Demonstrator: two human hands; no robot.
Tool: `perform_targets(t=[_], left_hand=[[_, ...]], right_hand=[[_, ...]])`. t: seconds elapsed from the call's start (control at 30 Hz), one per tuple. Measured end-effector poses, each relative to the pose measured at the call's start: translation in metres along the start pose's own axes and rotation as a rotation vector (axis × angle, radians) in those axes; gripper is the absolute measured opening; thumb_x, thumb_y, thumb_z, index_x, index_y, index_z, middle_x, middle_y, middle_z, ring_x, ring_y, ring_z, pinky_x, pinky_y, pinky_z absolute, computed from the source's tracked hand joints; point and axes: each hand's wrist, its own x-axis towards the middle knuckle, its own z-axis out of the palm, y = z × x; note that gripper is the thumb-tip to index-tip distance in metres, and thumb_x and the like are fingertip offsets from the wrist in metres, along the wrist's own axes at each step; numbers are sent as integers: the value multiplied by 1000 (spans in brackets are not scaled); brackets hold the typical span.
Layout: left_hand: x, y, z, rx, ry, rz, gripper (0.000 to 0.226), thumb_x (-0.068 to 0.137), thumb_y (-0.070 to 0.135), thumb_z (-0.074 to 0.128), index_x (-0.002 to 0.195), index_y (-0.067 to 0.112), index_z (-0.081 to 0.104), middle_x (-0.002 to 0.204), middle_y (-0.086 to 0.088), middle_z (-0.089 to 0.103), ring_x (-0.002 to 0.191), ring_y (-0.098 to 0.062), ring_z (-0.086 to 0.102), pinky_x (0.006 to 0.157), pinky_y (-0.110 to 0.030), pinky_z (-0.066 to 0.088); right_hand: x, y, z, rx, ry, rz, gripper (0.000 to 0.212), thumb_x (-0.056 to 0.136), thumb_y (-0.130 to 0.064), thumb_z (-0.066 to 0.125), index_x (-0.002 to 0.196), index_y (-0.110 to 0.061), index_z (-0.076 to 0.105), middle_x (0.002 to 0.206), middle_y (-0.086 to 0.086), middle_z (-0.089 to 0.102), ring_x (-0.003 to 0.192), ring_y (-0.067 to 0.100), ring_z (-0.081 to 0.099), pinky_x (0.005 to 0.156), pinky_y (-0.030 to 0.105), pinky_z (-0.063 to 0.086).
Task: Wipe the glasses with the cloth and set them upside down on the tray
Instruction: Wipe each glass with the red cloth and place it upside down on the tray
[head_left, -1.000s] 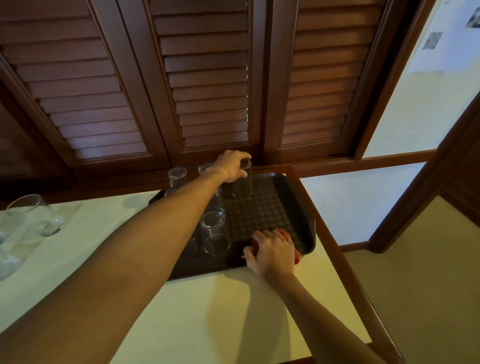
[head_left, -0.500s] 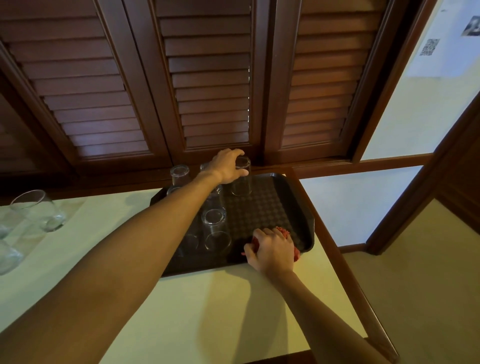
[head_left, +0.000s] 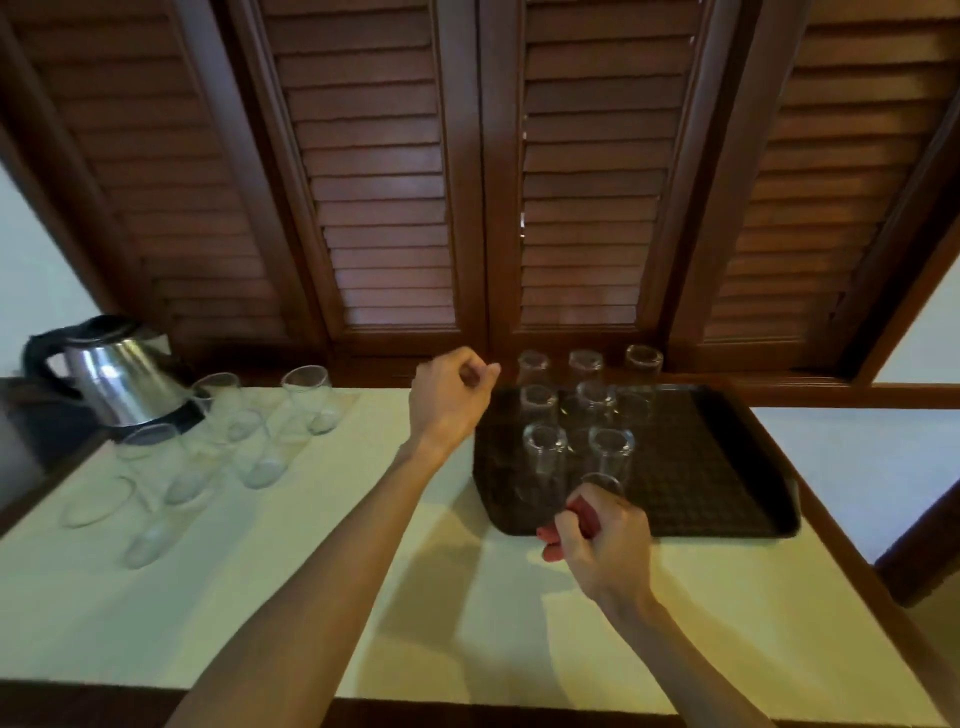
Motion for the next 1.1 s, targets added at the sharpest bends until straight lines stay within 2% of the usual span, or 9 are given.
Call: perform_targets(t=[0.13,0.27,0.43,0.57,0.63,0.7,0.83,0.97,1.1], left_hand=[[-31,-67,-60,9,269,-119,25,93,26,77,82,20,55,79,4,61,71,-14,57,62,-25,43],[-44,-140,-108,48,444,-342,40,86,17,82,109,7,52,120,-12,53,111,-28,52,81,-28,39],[-45,-205,-133,32,330,-572,85,81,19,89,146,2,36,148,-23,39,134,-42,45,101,-47,49],[-37,-229,-140,-28,227,-632,101,82,27,89,157,2,25,157,-25,35,141,-44,44,109,-50,46],[-33,-238,-141,-27,179,-628,101,82,29,89,157,3,27,157,-23,40,142,-42,45,111,-49,45],[-30,-245,-141,-25,155,-621,93,84,30,88,154,3,34,154,-21,48,141,-39,49,111,-47,45],[-28,-245,-147,-54,136,-603,74,86,30,86,143,1,48,145,-21,60,133,-39,58,106,-46,49],[-37,-225,-160,-205,172,-484,62,80,27,91,128,6,59,126,-13,68,119,-33,65,94,-37,52],[-50,-179,-192,-696,76,-409,43,81,13,88,117,11,65,116,-4,71,104,-16,69,92,-35,55]], right_hand=[[-23,-57,69,67,-131,77,19,95,-11,63,76,-12,64,63,-16,71,55,0,70,48,33,61],[-38,-86,128,68,-199,124,21,95,-22,63,75,-22,62,67,-15,72,57,0,71,52,35,62],[-45,-123,163,288,-103,321,23,96,-1,61,75,-5,67,71,-1,74,68,13,76,53,29,61],[-48,-140,173,369,-10,452,24,100,-11,58,78,-10,67,82,8,74,69,11,74,52,22,56],[-50,-147,174,428,9,541,20,102,-14,56,85,-14,66,87,4,71,73,12,70,58,18,52],[-48,-148,177,498,23,680,14,102,-22,56,95,-17,66,98,9,69,88,21,66,70,31,54],[-43,-156,166,923,-30,967,35,105,-37,47,117,-7,61,98,15,71,91,31,67,73,40,56],[-34,-172,141,1255,-150,872,45,104,-41,47,131,-7,59,115,21,68,105,37,66,70,52,60],[-17,-205,123,1239,-109,728,38,98,-10,51,136,-9,50,120,20,62,104,39,64,82,57,56]])
